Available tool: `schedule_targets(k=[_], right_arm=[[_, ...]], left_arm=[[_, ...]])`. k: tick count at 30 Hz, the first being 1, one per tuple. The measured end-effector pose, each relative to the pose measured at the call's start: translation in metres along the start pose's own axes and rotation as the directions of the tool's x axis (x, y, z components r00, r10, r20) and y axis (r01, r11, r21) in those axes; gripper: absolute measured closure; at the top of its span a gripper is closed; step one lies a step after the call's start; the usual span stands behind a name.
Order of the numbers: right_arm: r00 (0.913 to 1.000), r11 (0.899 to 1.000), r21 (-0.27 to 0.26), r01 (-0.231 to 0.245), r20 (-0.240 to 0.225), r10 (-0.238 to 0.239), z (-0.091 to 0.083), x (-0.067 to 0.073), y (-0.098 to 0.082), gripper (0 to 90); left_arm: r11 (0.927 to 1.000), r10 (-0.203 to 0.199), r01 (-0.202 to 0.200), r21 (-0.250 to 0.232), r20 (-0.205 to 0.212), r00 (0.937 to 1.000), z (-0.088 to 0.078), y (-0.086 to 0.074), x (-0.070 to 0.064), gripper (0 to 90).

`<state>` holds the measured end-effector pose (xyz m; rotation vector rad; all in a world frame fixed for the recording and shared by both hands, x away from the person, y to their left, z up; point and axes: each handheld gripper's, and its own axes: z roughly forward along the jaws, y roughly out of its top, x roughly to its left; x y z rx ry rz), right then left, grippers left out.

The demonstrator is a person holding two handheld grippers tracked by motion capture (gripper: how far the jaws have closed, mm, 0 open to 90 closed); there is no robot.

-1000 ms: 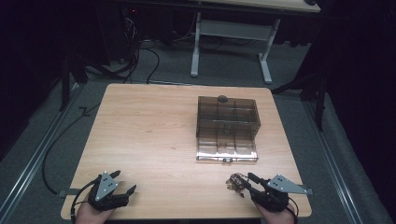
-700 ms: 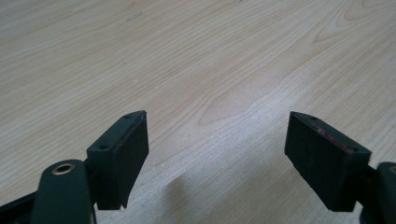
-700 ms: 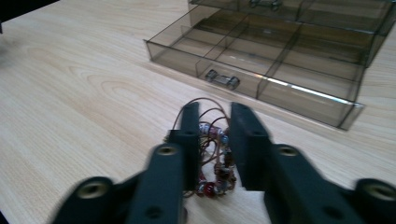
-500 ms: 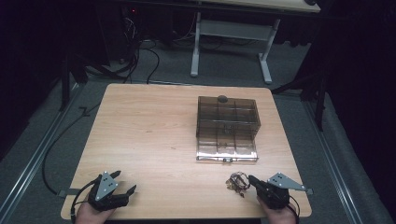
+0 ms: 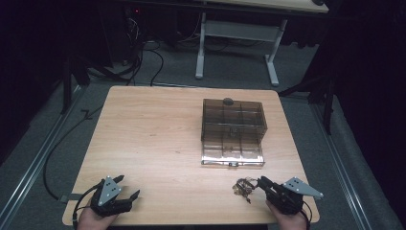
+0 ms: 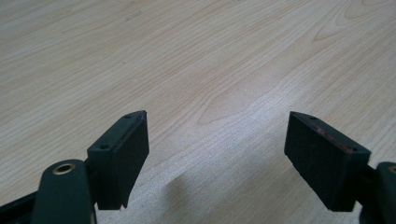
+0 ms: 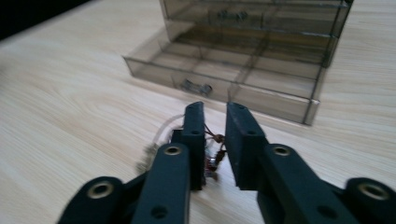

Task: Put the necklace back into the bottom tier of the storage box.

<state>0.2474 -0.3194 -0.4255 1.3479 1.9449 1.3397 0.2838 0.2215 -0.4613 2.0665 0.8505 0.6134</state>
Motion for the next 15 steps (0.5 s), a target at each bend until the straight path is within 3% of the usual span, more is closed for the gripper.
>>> schedule_targets(k=[2,5,6,8,10,12,15], right_arm=[[0.9987,1.000,-0.004,-0.030,-0.042,0.030,0.000,-0.002,0.000,72.1],[0.9969,1.000,0.026,-0.002,-0.079,0.004,0.005,0.000,-0.003,65.7],[0.9938,0.997,0.074,0.022,-0.111,-0.014,0.011,0.002,-0.005,62.3],[0.9927,0.983,0.157,0.089,-0.095,-0.075,0.022,0.009,-0.014,59.9],[0.9905,0.976,0.191,0.104,-0.109,-0.084,0.027,0.013,-0.017,57.3],[0.9863,0.972,0.204,0.117,-0.139,-0.089,0.031,0.019,-0.018,55.9],[0.9766,0.974,0.170,0.149,-0.179,-0.118,0.031,0.033,-0.012,54.5]], left_arm=[[1.0000,0.001,-0.001,0.001,-0.002,1.0000,0.000,0.000,0.000,22.2],[1.0000,0.002,-0.002,0.003,-0.005,1.0000,0.000,0.000,0.000,22.3],[1.0000,0.001,-0.001,0.003,-0.006,1.0000,0.000,0.000,0.000,22.3],[1.0000,0.002,-0.002,0.002,-0.008,1.0000,0.000,0.000,-0.001,22.3],[1.0000,0.002,-0.002,0.003,-0.005,1.0000,0.000,0.000,0.000,22.4],[1.0000,-0.001,0.001,0.007,-0.001,1.0000,0.001,0.000,0.000,22.4],[1.0000,-0.001,0.001,0.008,-0.002,1.0000,0.001,0.000,0.000,22.4]])
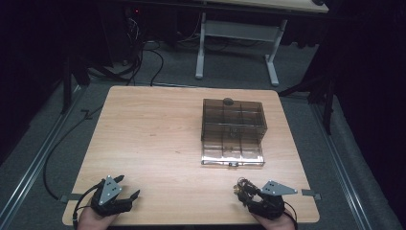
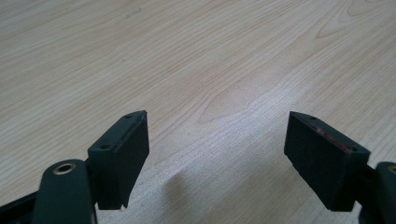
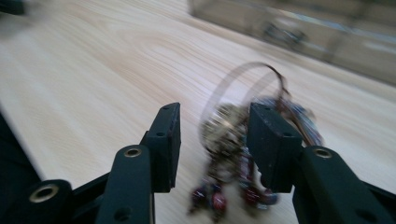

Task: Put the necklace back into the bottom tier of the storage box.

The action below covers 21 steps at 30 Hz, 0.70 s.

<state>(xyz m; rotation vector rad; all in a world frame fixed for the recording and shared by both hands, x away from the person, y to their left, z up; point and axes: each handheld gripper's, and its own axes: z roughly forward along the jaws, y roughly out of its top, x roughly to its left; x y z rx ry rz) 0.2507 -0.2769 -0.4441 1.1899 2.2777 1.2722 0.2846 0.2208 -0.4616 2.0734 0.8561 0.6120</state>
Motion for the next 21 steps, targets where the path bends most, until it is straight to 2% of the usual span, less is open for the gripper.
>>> schedule_targets(k=[3,4,7,10,13,17,21], right_arm=[[0.9994,0.996,-0.086,0.019,-0.026,-0.022,-0.011,0.011,0.018,55.6],[0.9994,0.994,-0.108,0.025,-0.020,-0.027,-0.015,0.012,0.025,56.2],[0.9994,0.989,-0.146,0.034,-0.002,-0.034,-0.027,0.011,0.044,57.3],[0.9986,0.986,-0.163,0.043,0.037,-0.037,-0.040,0.006,0.062,60.0],[0.9954,0.980,-0.184,0.075,0.073,-0.062,-0.054,0.005,0.079,63.0],[0.9937,0.986,-0.150,0.067,0.099,-0.053,-0.059,0.003,0.086,64.9],[0.9924,0.997,-0.076,0.034,0.121,-0.025,-0.046,-0.005,0.068,65.9]], left_arm=[[1.0000,-0.001,0.001,0.000,-0.001,1.0000,0.000,0.000,0.000,22.4],[1.0000,-0.002,0.002,0.000,-0.001,1.0000,0.000,0.000,0.000,22.4],[1.0000,-0.002,0.002,0.000,-0.001,1.0000,0.000,0.000,0.000,22.4],[1.0000,-0.002,0.002,-0.001,-0.001,1.0000,0.000,0.000,0.000,22.4],[1.0000,-0.002,0.002,0.000,0.002,1.0000,0.000,0.000,0.000,22.4],[1.0000,-0.002,0.002,0.000,0.006,1.0000,0.000,0.000,0.000,22.4],[1.0000,0.000,0.000,0.003,0.010,1.0000,0.000,0.000,0.000,22.5]])
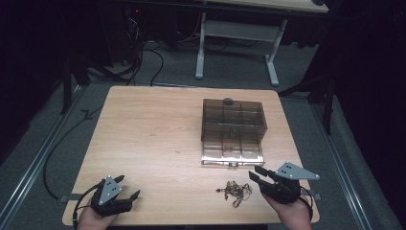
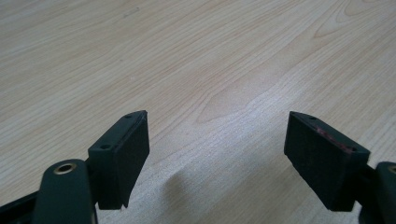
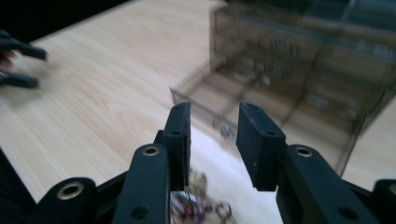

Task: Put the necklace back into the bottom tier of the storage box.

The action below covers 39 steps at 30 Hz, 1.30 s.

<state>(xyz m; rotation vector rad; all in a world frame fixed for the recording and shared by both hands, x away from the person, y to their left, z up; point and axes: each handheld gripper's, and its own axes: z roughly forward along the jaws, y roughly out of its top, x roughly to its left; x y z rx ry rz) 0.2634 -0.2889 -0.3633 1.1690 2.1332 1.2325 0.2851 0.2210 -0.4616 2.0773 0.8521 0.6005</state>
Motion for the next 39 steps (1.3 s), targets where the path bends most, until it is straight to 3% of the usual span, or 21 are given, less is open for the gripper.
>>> schedule_targets(k=[5,11,20,31,39], right_arm=[[0.9989,0.997,0.070,-0.036,0.032,0.034,0.014,-0.006,-0.023,68.6],[0.9969,0.983,0.176,-0.052,0.067,0.041,0.028,-0.009,-0.038,71.2],[0.9927,0.942,0.323,-0.087,0.108,0.055,0.038,-0.011,-0.044,71.8],[0.9923,0.863,0.495,-0.102,0.112,0.053,0.045,-0.013,-0.036,70.4],[0.9956,0.796,0.598,-0.091,0.073,0.059,0.052,-0.011,-0.026,64.8]], left_arm=[[1.0000,0.001,-0.001,-0.002,-0.003,1.0000,0.000,0.000,0.000,22.5],[1.0000,0.003,-0.003,-0.004,-0.004,1.0000,-0.001,0.000,-0.001,22.5],[1.0000,0.006,-0.006,-0.004,0.003,1.0000,-0.001,0.000,-0.001,22.5],[1.0000,0.010,-0.010,0.002,0.009,0.9999,0.000,0.000,-0.001,22.5],[0.9999,0.011,-0.011,0.004,0.012,0.9999,0.000,0.000,-0.001,22.6]])
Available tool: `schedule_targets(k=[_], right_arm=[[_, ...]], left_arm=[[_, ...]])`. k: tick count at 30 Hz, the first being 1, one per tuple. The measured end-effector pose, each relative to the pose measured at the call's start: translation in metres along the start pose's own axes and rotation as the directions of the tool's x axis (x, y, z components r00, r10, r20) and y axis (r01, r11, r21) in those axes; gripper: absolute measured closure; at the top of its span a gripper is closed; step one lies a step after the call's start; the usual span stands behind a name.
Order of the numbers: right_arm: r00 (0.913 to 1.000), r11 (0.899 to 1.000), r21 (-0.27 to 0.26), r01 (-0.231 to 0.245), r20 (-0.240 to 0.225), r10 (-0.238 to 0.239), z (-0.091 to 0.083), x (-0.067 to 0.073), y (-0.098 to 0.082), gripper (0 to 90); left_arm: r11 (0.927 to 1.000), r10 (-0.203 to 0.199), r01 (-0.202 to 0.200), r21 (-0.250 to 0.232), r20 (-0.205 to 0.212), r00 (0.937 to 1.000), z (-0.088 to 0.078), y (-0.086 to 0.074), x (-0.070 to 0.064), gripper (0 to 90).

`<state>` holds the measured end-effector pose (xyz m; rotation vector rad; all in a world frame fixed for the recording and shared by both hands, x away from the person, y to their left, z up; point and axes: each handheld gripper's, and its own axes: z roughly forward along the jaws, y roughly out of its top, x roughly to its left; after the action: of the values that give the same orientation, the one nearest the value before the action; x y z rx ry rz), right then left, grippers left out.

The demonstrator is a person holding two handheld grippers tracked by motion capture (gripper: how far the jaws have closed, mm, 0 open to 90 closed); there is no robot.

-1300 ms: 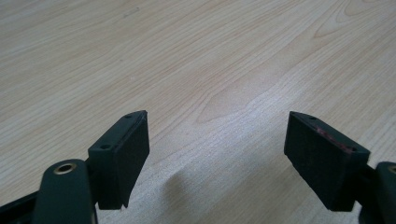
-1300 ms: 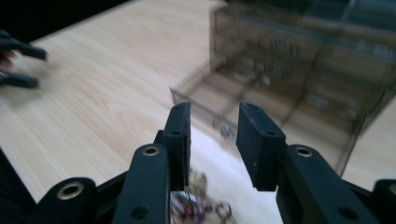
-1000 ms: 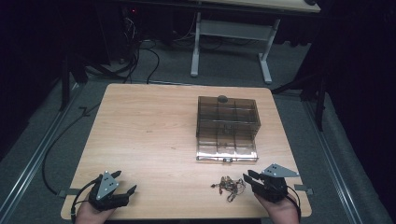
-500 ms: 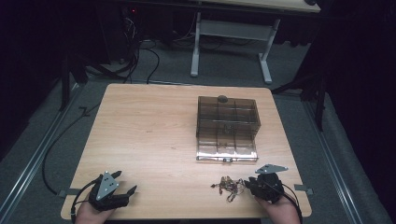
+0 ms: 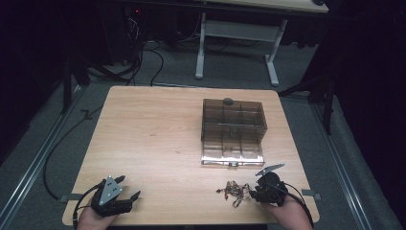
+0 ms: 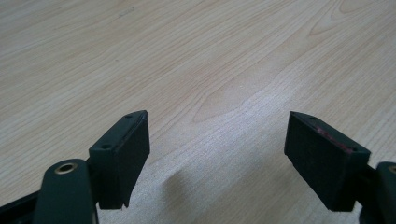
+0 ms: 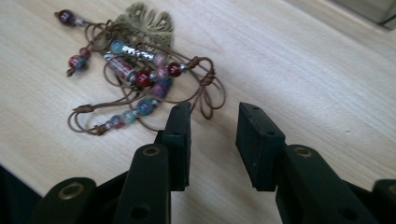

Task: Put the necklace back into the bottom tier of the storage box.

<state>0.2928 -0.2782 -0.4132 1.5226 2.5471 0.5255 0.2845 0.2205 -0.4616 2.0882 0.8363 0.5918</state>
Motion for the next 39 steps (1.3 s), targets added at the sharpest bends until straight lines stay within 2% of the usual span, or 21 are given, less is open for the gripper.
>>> schedule_targets(k=[7,9,11,15,17,19,22,23,24,29,33,36,37,39], right_arm=[[0.9988,0.994,0.103,0.033,-0.038,-0.029,0.000,0.009,0.014,57.5],[0.9975,0.989,0.140,0.047,-0.058,-0.039,0.002,0.010,0.019,49.5],[0.9974,0.986,0.162,0.029,-0.069,-0.018,0.003,0.013,0.023,40.3],[0.9985,0.980,0.199,0.016,-0.054,-0.005,0.011,0.016,0.035,23.7],[0.9987,0.977,0.214,0.022,-0.049,-0.012,0.016,0.018,0.039,23.8],[0.9977,0.971,0.237,0.037,-0.064,-0.022,0.024,0.023,0.043,22.5],[0.9936,0.964,0.241,0.113,-0.021,-0.111,0.027,0.033,0.047,32.1],[0.9893,0.958,0.250,0.139,0.010,-0.146,0.028,0.038,0.048,36.9],[0.9861,0.954,0.257,0.157,0.014,-0.166,0.028,0.040,0.049,40.9],[0.9772,0.939,0.275,0.205,-0.005,-0.212,0.027,0.046,0.054,58.3],[0.9730,0.935,0.274,0.226,-0.017,-0.230,0.027,0.046,0.058,73.5],[0.9704,0.931,0.276,0.239,-0.030,-0.240,0.027,0.044,0.059,77.7],[0.9728,0.933,0.275,0.231,-0.044,-0.228,0.027,0.043,0.059,80.6],[0.9734,0.934,0.273,0.229,-0.056,-0.222,0.027,0.039,0.059,80.8]], left_arm=[[1.0000,-0.001,0.001,0.009,0.009,1.0000,0.001,0.000,0.000,22.6],[0.9999,-0.001,0.001,0.010,0.012,0.9999,0.001,0.000,0.000,22.6],[0.9999,0.000,0.000,0.011,0.015,0.9999,0.001,0.000,0.000,22.6],[0.9999,0.005,-0.006,0.015,0.020,0.9998,0.001,0.000,0.001,22.6],[0.9998,0.007,-0.007,0.016,0.022,0.9997,0.001,0.000,0.000,22.6],[0.9998,0.007,-0.008,0.017,0.023,0.9997,0.001,0.000,0.000,22.6],[0.9998,0.007,-0.007,0.018,0.026,0.9996,0.001,0.000,0.001,22.6],[0.9998,0.006,-0.007,0.020,0.028,0.9996,0.001,0.000,0.001,22.6],[0.9997,0.007,-0.008,0.022,0.029,0.9995,0.001,0.001,0.001,22.5],[0.9997,0.010,-0.010,0.023,0.031,0.9995,0.002,0.001,0.000,22.6],[0.9996,0.012,-0.013,0.024,0.032,0.9994,0.002,0.001,0.000,22.5],[0.9996,0.012,-0.013,0.024,0.032,0.9994,0.002,0.001,0.000,22.6],[0.9996,0.013,-0.014,0.026,0.032,0.9994,0.002,0.001,0.000,22.5],[0.9996,0.013,-0.014,0.025,0.032,0.9994,0.002,0.001,0.000,22.6]])
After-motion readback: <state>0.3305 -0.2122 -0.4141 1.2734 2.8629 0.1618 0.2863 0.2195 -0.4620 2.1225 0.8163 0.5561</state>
